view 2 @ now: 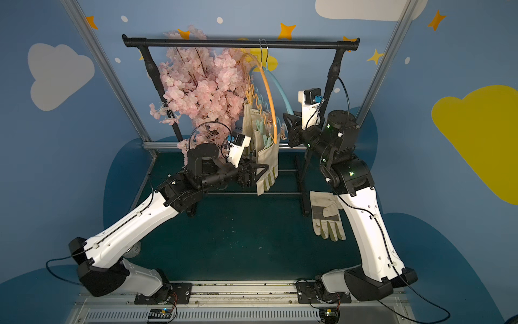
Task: Clip the gloves onto a hanger to dry
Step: Adjust the hanger on the clothesline.
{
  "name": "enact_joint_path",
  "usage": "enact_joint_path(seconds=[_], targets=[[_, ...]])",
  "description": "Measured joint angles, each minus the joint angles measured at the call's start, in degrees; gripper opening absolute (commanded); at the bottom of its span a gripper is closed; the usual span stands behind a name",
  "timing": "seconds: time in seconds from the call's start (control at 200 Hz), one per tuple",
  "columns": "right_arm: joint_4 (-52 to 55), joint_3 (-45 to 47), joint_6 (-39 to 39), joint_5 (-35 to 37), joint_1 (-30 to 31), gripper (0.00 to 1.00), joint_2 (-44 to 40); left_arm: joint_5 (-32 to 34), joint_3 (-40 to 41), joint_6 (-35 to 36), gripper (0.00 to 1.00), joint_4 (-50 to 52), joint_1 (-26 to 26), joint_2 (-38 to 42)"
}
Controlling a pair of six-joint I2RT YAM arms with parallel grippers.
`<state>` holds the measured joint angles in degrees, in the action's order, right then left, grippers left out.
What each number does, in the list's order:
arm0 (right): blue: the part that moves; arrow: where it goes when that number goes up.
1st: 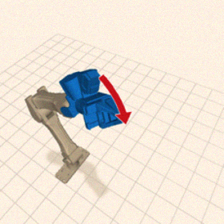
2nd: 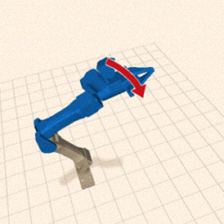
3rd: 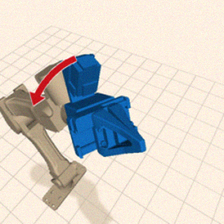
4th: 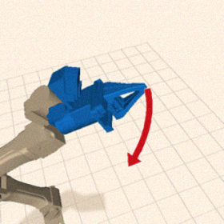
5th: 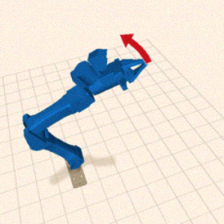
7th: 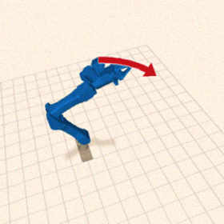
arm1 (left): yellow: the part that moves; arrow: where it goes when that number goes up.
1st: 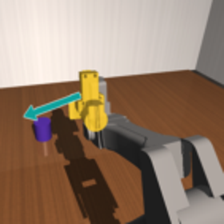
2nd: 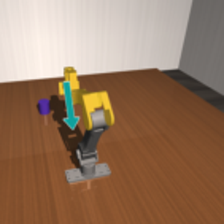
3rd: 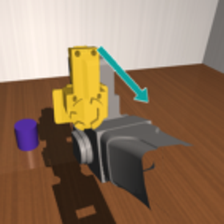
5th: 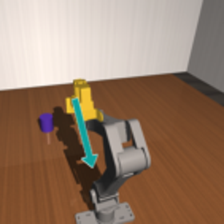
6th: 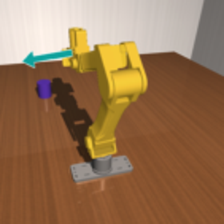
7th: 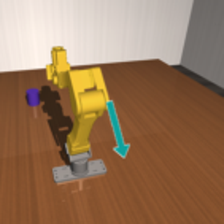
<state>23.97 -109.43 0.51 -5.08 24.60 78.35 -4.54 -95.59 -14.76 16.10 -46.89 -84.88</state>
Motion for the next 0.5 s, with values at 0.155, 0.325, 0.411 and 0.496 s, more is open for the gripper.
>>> enact_joint_path(seconds=[0.155,0.325,0.411,0.496], targets=[[-0.9,0.4,-2.9,3.3,0.0,0.09,-1.4,-0.9,-3.9,-0.1,0.70,-0.7,0.0,-3.1],[-1.0,0.8,-5.3,5.3,-0.6,0.04,-1.6,-1.9,-8.3,-0.9,0.69,-1.2,0.0,-6.5],[-1.3,0.9,-5.8,6.1,-1.4,0.04,-1.7,-2.2,-10.8,-1.2,0.69,-1.5,-0.2,-8.2],[-1.8,1.6,-6.3,6.7,-2.4,0.05,-2.3,-2.3,-13.5,-1.4,0.69,-1.8,-0.4,-10.0]])
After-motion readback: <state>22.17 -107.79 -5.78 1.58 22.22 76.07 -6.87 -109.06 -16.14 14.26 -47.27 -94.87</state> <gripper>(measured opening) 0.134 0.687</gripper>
